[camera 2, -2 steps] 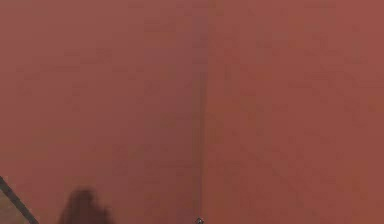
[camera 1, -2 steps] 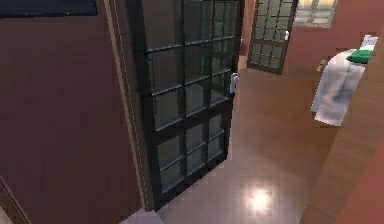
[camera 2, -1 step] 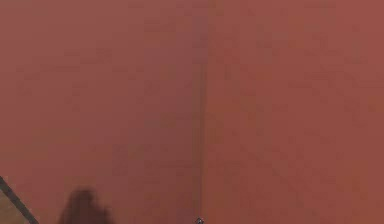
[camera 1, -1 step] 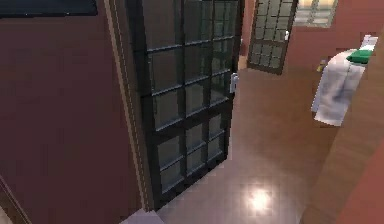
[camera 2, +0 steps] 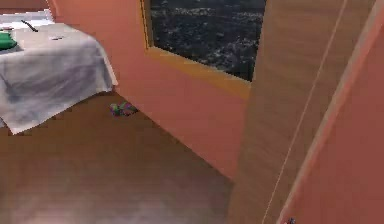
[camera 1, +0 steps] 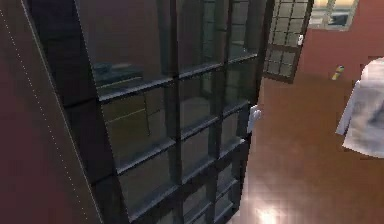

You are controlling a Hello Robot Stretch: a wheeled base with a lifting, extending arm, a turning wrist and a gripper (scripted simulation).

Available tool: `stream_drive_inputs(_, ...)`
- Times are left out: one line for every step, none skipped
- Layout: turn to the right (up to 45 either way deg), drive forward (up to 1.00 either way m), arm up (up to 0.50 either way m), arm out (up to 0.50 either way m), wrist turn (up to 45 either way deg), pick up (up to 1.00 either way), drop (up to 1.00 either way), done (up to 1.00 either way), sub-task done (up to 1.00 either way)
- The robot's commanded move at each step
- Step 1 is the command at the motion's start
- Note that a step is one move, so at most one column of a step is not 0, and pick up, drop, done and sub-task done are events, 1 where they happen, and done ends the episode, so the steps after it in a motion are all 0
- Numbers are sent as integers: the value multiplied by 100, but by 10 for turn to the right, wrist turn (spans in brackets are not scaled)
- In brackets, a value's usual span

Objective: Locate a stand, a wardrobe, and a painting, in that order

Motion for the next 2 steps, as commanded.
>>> stream_drive_inputs(330, 0, 0, 0, 0, 0, 0, 0, 0)
stream_drive_inputs(0, 100, 0, 0, 0, 0, 0, 0, 0)
